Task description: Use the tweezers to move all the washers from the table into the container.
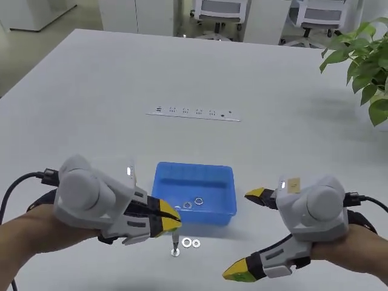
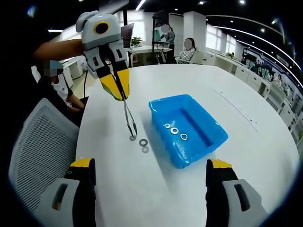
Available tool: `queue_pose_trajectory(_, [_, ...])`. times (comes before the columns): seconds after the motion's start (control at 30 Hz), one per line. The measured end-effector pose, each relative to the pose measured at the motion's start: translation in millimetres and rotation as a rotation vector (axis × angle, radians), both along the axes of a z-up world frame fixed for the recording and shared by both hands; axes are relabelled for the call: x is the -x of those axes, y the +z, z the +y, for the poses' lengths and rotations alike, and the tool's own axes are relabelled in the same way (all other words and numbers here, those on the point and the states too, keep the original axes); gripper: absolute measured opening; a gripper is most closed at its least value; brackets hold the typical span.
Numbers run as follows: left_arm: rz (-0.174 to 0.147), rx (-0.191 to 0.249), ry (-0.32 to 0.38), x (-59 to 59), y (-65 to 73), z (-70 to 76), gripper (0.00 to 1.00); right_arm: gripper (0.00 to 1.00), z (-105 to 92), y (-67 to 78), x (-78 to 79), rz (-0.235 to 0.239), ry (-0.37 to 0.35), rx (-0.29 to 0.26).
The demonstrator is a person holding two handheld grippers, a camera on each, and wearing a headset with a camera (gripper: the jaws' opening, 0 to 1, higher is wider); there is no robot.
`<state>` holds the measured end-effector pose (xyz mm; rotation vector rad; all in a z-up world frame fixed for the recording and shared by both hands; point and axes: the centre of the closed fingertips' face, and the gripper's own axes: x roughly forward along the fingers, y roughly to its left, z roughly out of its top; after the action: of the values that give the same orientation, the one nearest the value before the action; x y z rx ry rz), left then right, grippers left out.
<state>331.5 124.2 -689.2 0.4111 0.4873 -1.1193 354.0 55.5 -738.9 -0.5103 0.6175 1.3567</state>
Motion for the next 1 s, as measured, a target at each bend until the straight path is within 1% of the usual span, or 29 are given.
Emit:
queue_pose_trajectory(0.13, [0.001,0.006,0.004,-0.5,0.0,0.3,0.06,0.96,0.7,-0.9,1.0,0.002,0.007,-0.001])
queue_pose_trajectory(0.27, [0.002,0.002,-0.003,0.2,0.0,0.4,0.06,0.94,5.0,0.0,3.5,0.001,0.028,-0.009])
queue_pose_trajectory(0.43, [0.008,-0.004,-0.014,1.2,-0.3,0.9,0.06,0.89,15.3,-0.1,7.7,-0.001,0.073,-0.022])
queue_pose_trajectory(0.6, [0.011,-0.010,-0.018,1.4,-1.0,3.0,0.06,0.79,30.1,2.2,12.5,-0.014,0.132,-0.048])
queue_pose_trajectory(0.7, [0.013,-0.013,-0.023,2.3,-1.4,3.4,0.06,0.71,40.4,3.9,15.1,-0.042,0.175,-0.067])
queue_pose_trajectory(0.73, [0.013,-0.014,-0.025,2.5,-1.4,3.5,0.06,0.69,42.6,3.4,16.1,-0.038,0.180,-0.071])
queue_pose_trajectory(0.77, [0.014,-0.014,-0.026,2.7,-1.6,3.6,0.06,0.67,44.8,2.5,17.5,-0.033,0.189,-0.071])
queue_pose_trajectory(0.87, [0.016,-0.014,-0.031,3.3,-2.3,3.8,0.06,0.59,52.6,0.2,22.1,-0.050,0.239,-0.071])
queue_pose_trajectory(1.0, [0.018,-0.014,-0.034,3.4,-2.7,3.6,0.06,0.50,61.1,-1.6,22.5,-0.061,0.260,-0.079])
